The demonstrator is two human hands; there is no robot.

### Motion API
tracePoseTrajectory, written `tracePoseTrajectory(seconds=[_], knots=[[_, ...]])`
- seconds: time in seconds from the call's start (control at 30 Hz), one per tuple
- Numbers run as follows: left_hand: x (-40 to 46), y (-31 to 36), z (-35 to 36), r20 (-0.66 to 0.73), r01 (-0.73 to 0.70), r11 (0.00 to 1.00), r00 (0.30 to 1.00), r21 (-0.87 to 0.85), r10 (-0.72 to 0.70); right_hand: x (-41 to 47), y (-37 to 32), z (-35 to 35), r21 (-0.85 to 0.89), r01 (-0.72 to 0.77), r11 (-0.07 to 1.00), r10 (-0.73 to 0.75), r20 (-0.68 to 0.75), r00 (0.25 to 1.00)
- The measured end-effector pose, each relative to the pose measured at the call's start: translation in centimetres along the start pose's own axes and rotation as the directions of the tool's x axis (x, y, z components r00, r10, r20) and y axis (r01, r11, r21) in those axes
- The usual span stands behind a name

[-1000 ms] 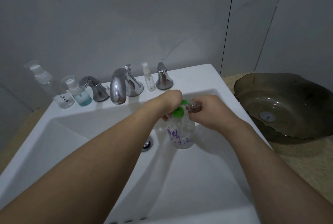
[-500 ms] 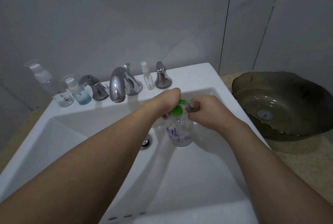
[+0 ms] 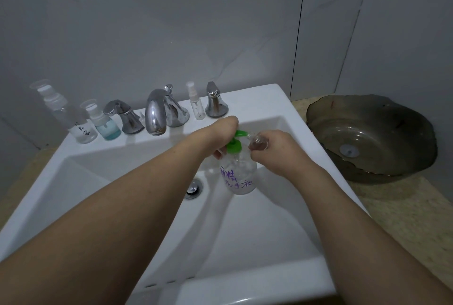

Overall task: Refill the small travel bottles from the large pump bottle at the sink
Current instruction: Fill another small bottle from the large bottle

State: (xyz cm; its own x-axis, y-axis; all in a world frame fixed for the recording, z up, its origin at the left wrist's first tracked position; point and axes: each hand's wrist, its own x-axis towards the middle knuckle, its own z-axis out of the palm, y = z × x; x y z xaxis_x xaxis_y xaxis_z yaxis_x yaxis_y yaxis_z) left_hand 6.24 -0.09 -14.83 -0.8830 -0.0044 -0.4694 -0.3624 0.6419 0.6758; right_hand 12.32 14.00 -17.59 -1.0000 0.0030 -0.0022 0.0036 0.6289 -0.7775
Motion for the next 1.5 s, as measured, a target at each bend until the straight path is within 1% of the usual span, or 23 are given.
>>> tracePoseTrajectory(seconds=[0.2,0.33,0.47,0.57,0.67,0.7,0.8,0.93,1.07,1.37,1.43,1.5], knots=[[-0.1,0.3,0.2,-0.005,0.028,0.999,1.000,0.019,-0.028,0.2,0.1,0.1,-0.001,0.008,1.000,-0.008,0.000,1.000],[-0.8,0.8,0.5,-0.043,0.036,0.998,0.998,0.051,-0.034,0.4,0.2,0.1,-0.035,0.016,0.999,-0.016,0.004,1.000],[-0.9,0.8,0.6,-0.048,-0.008,0.980,0.999,0.197,0.018,0.5,0.2,0.1,-0.046,0.025,0.999,-0.025,0.009,1.000],[-0.8,0.7,0.6,-0.058,-0.056,0.941,0.995,0.332,0.080,0.4,0.1,0.0,-0.038,0.033,0.999,-0.032,0.028,0.999],[-0.6,0.5,0.6,-0.045,-0.102,0.925,0.991,0.367,0.127,0.3,0.3,0.0,-0.040,0.041,0.998,-0.040,0.023,0.999],[-0.7,0.4,0.5,-0.047,-0.098,0.933,0.991,0.347,0.122,0.2,0.2,0.0,-0.041,0.040,0.998,-0.039,0.022,0.999],[-0.7,0.1,0.5,-0.063,-0.058,0.984,0.996,0.168,0.069,0.3,0.2,0.0,-0.055,0.042,0.998,-0.041,0.015,0.999],[-0.7,0.1,0.3,-0.039,-0.024,1.000,0.999,0.012,0.024,0.3,0.1,0.1,-0.053,0.043,0.998,-0.043,0.002,0.999],[-0.8,0.3,0.0,-0.013,0.003,1.000,1.000,0.006,-0.003,0.3,0.1,0.1,-0.035,0.029,0.999,-0.029,0.004,1.000],[-0.8,0.1,0.0,-0.022,-0.020,1.000,1.000,-0.019,0.019,0.3,0.1,0.0,-0.023,0.036,0.999,-0.036,0.013,0.999],[-0.8,-0.1,0.0,-0.039,-0.041,0.996,0.999,-0.075,0.038,0.3,0.0,0.1,-0.013,0.033,0.999,-0.033,0.002,0.999],[-1.0,-0.4,0.1,-0.071,-0.067,0.985,0.996,-0.159,0.056,0.1,-0.1,0.1,0.003,0.027,1.000,-0.027,-0.039,0.999]])
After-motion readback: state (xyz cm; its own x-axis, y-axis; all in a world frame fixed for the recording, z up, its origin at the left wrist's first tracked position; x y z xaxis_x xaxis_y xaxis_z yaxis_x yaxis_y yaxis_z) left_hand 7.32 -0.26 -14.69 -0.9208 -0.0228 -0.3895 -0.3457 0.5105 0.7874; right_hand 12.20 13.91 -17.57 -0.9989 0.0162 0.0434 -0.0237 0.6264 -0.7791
